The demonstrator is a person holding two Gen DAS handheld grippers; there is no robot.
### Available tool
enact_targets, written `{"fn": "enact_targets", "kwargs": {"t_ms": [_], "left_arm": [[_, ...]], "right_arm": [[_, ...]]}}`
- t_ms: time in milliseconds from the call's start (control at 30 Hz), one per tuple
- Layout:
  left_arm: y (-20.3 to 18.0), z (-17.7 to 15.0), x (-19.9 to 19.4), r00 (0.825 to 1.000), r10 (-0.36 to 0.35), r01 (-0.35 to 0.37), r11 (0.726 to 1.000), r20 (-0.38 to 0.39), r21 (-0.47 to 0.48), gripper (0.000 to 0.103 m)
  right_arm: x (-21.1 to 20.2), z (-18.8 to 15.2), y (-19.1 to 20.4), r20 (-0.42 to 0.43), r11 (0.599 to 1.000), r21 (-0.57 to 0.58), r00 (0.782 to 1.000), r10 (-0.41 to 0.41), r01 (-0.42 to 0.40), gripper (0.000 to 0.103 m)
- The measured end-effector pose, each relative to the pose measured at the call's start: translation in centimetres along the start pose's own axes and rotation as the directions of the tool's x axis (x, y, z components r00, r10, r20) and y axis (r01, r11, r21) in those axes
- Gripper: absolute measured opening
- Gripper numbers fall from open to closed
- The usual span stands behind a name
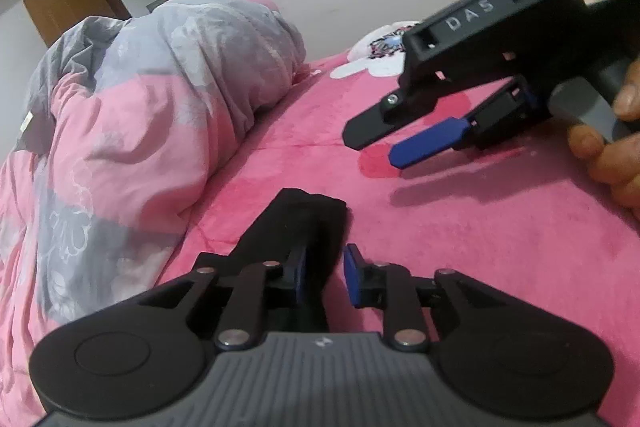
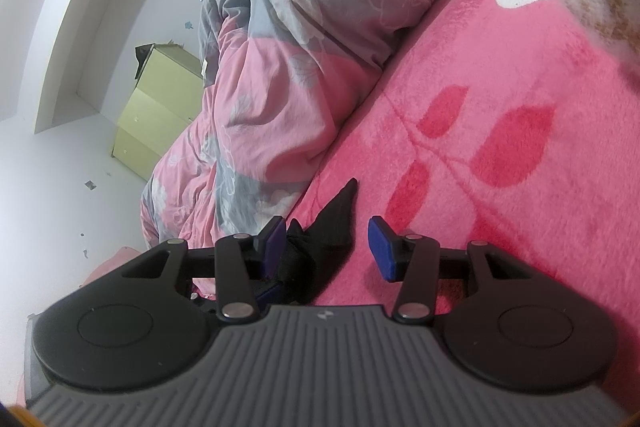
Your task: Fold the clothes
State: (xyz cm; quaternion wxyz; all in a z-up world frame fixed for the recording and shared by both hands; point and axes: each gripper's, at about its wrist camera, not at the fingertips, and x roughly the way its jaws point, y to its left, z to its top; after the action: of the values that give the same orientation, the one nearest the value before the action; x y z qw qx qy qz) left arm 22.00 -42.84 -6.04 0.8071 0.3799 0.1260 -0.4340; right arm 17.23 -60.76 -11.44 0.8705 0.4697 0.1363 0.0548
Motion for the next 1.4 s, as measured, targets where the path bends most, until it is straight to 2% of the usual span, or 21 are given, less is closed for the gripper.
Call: {"fn": "enact_targets", "kwargs": {"t_ms": [300, 367, 467, 600, 667, 733, 833, 933, 1000, 1200, 1300, 1400], "left_arm": [[0.9, 0.1, 0.7, 1.0, 0.002, -0.002, 0.999, -0.006, -0.044, 0.026], [1.2, 0.0, 0.9, 1.0, -0.005, 0.005, 0.998, -0.009, -0.059, 0.016], [1.9, -0.1, 0.7, 1.0, -0.024, 0.023, 0.995, -0.007, -0.101, 0.006], [3.2, -0.3, -0.2, 0.998, -0.058, 0.062, 0.979, 0.026, -0.194, 0.003], [3.9, -0.4, -0.8, 0.994, -0.096, 0.106, 0.959, 0.05, -0.261, 0.002], [5.2, -0.6, -1.2, 0.98, -0.179, 0.199, 0.91, 0.089, -0.364, 0.002], [6.5, -1.0, -1.2, 0.947, -0.291, 0.322, 0.823, 0.139, -0.468, 0.002], [6.7, -1.3, -1.0, 0.912, -0.378, 0.406, 0.772, 0.16, -0.489, 0.002], [6.4, -1.6, -0.7, 0.897, -0.413, 0.432, 0.754, 0.154, -0.494, 0.002], [5.7, -2.7, 0.5, 0.871, -0.47, 0.469, 0.706, 0.144, -0.53, 0.002], [4.7, -3.0, 1.1, 0.862, -0.494, 0.475, 0.713, 0.112, -0.516, 0.004], [3.9, -2.9, 0.7, 0.85, -0.515, 0.498, 0.712, 0.114, -0.495, 0.023]], "right_arm": [[0.0, 0.1, -0.1, 0.0, 1.0, 0.003, 1.0, 0.003, -0.003, 0.045], [0.1, 0.1, -0.1, 0.0, 1.0, 0.005, 1.0, 0.004, -0.004, 0.045], [0.1, 0.1, -0.1, 0.001, 1.0, 0.008, 1.0, 0.006, -0.006, 0.045], [0.1, 0.1, -0.2, 0.002, 1.0, 0.012, 1.0, 0.008, -0.008, 0.045], [0.1, 0.1, -0.3, 0.003, 1.0, 0.017, 1.0, 0.01, -0.01, 0.045], [0.1, 0.1, -0.4, 0.004, 1.0, 0.022, 1.0, 0.013, -0.013, 0.045], [0.0, 0.2, -0.5, 0.007, 0.999, 0.031, 1.0, 0.016, -0.017, 0.045], [0.1, 0.2, -0.7, 0.009, 0.999, 0.042, 1.0, 0.021, -0.021, 0.045], [0.0, 0.2, -0.8, 0.011, 0.998, 0.052, 1.0, 0.025, -0.026, 0.045], [0.0, 0.3, -1.0, 0.012, 0.998, 0.06, 0.999, 0.031, -0.031, 0.045], [0.0, 0.3, -1.0, 0.013, 0.998, 0.062, 0.999, 0.031, -0.032, 0.045], [0.0, 0.2, -1.0, 0.013, 0.998, 0.061, 0.999, 0.031, -0.032, 0.045]]}}
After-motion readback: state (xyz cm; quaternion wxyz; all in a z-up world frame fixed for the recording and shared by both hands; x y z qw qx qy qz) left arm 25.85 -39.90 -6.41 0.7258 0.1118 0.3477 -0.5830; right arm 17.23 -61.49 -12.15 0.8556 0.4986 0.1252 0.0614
